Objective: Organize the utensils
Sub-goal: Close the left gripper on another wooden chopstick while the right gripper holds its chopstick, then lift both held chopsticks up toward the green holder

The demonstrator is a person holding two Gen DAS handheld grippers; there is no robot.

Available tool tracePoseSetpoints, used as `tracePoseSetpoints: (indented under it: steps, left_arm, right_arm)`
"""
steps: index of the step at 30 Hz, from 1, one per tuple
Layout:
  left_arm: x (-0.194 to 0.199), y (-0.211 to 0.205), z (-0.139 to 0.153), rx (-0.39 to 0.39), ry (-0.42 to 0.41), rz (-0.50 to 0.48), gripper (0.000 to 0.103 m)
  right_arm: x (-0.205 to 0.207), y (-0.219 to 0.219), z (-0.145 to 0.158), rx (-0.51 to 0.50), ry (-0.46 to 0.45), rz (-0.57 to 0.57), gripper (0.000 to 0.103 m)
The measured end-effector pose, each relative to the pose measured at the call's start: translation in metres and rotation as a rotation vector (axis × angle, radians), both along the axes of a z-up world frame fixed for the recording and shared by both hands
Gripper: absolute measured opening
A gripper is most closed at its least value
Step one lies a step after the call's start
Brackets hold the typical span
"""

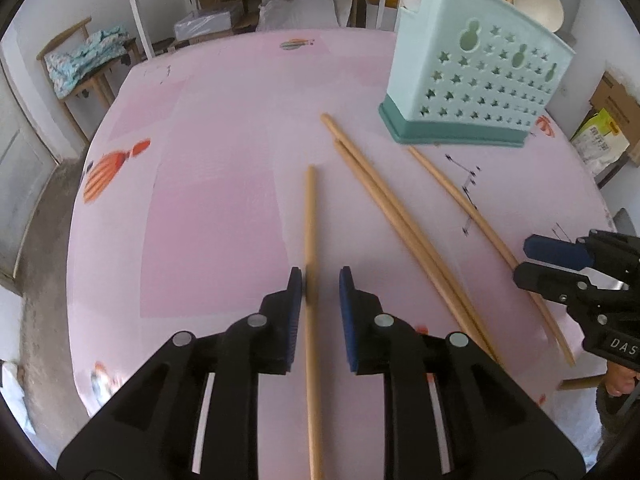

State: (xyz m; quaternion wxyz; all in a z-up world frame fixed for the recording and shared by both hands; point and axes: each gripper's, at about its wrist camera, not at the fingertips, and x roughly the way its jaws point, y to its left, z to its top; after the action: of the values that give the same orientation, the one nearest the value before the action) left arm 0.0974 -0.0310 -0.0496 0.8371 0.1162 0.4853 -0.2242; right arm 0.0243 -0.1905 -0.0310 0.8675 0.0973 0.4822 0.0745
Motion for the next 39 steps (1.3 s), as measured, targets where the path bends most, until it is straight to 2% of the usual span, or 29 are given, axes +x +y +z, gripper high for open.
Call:
tracePoseSetpoints:
  steps: [6,8,11,15,20,39]
  left_arm:
    - [0.019,-0.019,-0.003,0.075,-0.085,0.002,0.017]
    - [0.021,-0.022,-0.003,0.092,-0.104,0.004,0.017]
    - [0.018,-0.027,-0.004,0.114,-0.129,-0.006,0.013]
    - [0.007,-0.035,-0.004,0.147,-0.164,-0.026,0.011]
    - [0.006,-0.035,-0.003,0.142,-0.161,-0.024,0.009]
    - [0.006,-0.036,-0.002,0.14,-0.163,-0.032,0.009]
  right_arm:
    - [0.038,0.005,-0.008,-0.067,-0.018,0.02,0.027]
    - [0.044,0.008,-0.008,-0.091,-0.028,0.021,0.014]
    - [0.048,0.007,-0.01,-0.102,-0.029,0.02,0.008]
    - [0.041,0.007,-0.009,-0.104,-0.018,0.032,0.007]
    - [0.036,0.008,-0.008,-0.114,-0.001,0.043,0.007]
    - [0.06,0.019,-0.009,-0.137,-0.007,0.048,0.007]
